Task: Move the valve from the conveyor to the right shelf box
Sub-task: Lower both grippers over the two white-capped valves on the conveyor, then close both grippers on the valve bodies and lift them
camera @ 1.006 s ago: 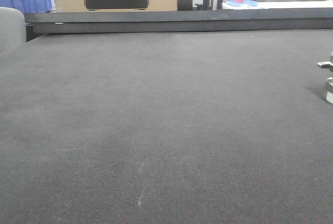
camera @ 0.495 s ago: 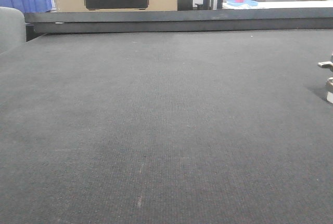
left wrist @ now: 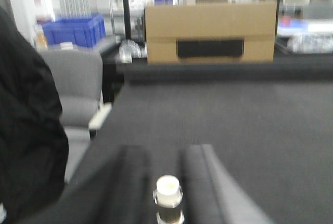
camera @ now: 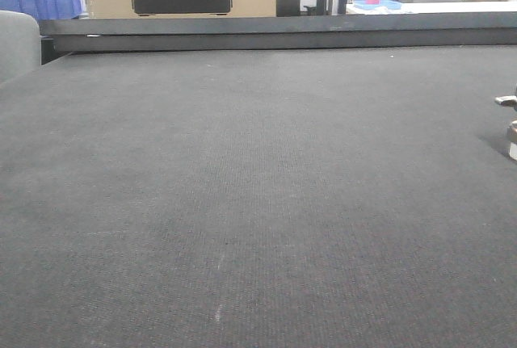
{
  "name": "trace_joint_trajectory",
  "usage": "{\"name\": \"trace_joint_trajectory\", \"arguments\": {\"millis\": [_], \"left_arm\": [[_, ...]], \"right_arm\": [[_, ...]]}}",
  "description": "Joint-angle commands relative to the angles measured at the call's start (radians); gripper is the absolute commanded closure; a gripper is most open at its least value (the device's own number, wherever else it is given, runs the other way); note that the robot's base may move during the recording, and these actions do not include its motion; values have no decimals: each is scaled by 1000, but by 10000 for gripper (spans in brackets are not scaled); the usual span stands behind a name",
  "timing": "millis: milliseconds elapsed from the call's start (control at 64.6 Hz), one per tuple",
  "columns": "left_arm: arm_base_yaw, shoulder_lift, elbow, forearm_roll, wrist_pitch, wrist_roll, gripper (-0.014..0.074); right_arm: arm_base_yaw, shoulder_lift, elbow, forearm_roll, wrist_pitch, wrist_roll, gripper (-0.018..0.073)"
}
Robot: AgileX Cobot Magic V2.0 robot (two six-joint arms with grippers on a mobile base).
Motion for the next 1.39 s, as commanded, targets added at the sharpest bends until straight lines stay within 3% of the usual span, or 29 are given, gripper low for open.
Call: {"name": "trace_joint_trajectory", "arguments": {"millis": [0, 77, 139, 263, 418, 542, 836, 1053, 1378], "left_arm": [[-8, 80, -56, 1, 44, -3, 234], [-19, 146, -94, -9, 45, -3, 91], [-36, 196, -133, -23, 45, -5, 43], [-66, 308, -250, -27, 134, -12, 42], [-112, 449, -423, -29, 284, -12, 50], [-109, 556, -546, -31, 413, -91, 50], [-68, 830, -773, -29, 702, -79, 50], [-1, 1022, -792, -29, 757, -27, 50], [-1, 1216, -792, -30, 751, -1, 50]], "right_arm": [[-2, 82, -20, -6, -21, 0, 169], [-2, 152, -25, -22, -64, -3, -16], [-2, 215, -37, -29, -116, -8, -5], [-2, 346, -119, -29, -105, -8, 31], [-2, 563, -323, -31, 122, -8, 43], [0, 731, -529, -31, 328, -25, 43], [0, 1062, -840, -31, 643, -127, 43], [0, 1237, -849, -31, 630, -163, 43], [0, 1477, -849, -48, 557, -163, 43]]}}
